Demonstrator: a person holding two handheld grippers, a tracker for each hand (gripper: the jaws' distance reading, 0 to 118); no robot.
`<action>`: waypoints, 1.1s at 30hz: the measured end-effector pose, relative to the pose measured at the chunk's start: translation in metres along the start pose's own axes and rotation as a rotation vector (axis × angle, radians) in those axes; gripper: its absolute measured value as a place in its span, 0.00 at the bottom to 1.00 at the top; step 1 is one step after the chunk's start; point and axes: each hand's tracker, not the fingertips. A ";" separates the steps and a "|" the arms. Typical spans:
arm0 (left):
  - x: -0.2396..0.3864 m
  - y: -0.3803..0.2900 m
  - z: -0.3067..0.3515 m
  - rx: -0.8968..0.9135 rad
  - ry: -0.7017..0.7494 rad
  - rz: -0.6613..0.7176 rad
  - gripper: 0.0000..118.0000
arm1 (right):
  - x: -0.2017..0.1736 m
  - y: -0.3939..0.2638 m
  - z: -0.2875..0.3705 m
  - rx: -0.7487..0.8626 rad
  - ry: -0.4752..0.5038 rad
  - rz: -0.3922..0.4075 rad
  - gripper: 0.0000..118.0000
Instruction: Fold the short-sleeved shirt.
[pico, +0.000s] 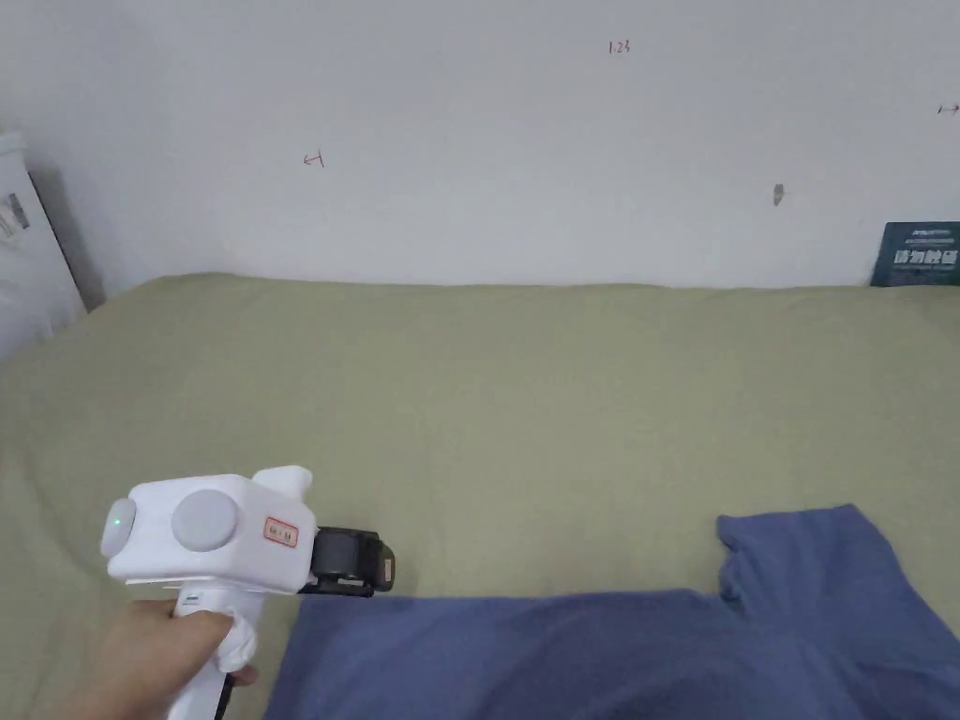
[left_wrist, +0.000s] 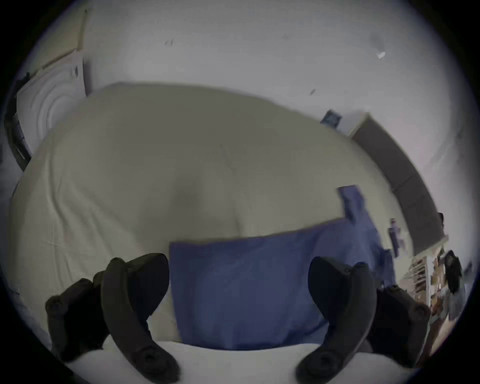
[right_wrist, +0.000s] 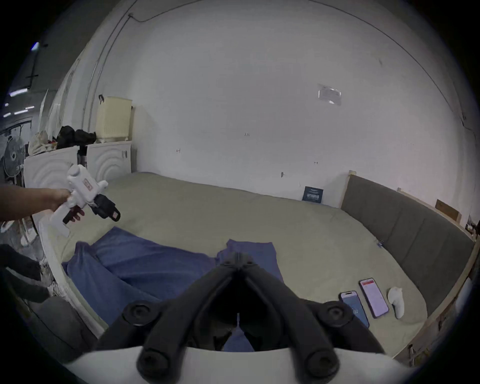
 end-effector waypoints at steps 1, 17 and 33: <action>-0.004 -0.001 -0.010 -0.011 0.019 0.017 0.95 | -0.001 0.001 -0.001 -0.010 -0.001 0.004 0.00; -0.021 -0.021 -0.023 -0.080 0.057 0.140 0.03 | 0.102 0.020 -0.181 -0.447 0.098 -0.247 0.03; -0.014 -0.019 -0.035 -0.111 0.105 0.078 0.03 | 0.129 -0.040 -0.345 -1.083 -0.004 -0.315 0.00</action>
